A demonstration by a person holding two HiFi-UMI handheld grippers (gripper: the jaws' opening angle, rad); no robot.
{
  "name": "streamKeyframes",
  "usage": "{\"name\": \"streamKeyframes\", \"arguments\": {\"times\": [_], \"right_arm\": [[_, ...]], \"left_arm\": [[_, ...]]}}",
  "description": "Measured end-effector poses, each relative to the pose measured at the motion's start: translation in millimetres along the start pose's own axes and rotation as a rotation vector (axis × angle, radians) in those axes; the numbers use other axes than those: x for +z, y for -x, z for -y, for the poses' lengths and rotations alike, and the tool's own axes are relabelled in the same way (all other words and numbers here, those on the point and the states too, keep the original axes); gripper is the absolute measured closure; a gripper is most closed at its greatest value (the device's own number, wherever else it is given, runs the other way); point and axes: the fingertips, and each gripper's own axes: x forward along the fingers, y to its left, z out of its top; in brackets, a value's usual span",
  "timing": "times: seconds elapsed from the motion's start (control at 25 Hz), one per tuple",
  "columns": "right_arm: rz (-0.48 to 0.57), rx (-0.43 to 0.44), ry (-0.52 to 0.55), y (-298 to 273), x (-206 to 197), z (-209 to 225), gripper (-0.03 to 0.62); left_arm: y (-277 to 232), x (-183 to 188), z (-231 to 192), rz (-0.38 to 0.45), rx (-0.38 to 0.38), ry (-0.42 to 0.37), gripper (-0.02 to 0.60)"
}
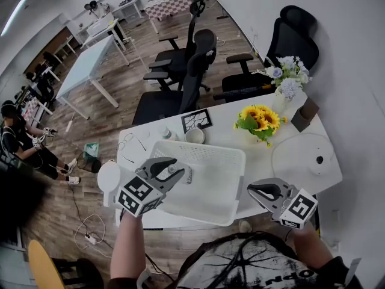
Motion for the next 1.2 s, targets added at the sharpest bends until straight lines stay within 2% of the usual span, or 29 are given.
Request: {"name": "streamKeyframes", "arguments": {"times": [0.32, 0.44, 0.68, 1.2], "right_arm": [[0.003, -0.022, 0.001, 7, -2, -14, 0.569], [0.009, -0.001, 0.003, 7, 0, -24, 0.569], [0.095, 0.102, 0.039, 0, 39, -48, 0.569], [0.101, 0.428, 0.136, -52, 66, -105, 0.569]], "left_arm": [[30, 18, 6, 0.059, 0.026, -0.005, 0.434], [48, 26, 7, 0.083, 0.055, -0.011, 0.434], [89, 34, 6, 0.117, 0.112, 0.002, 0.434], [174, 38, -2, 0.153, 0.310, 0.056, 0.434]]}}
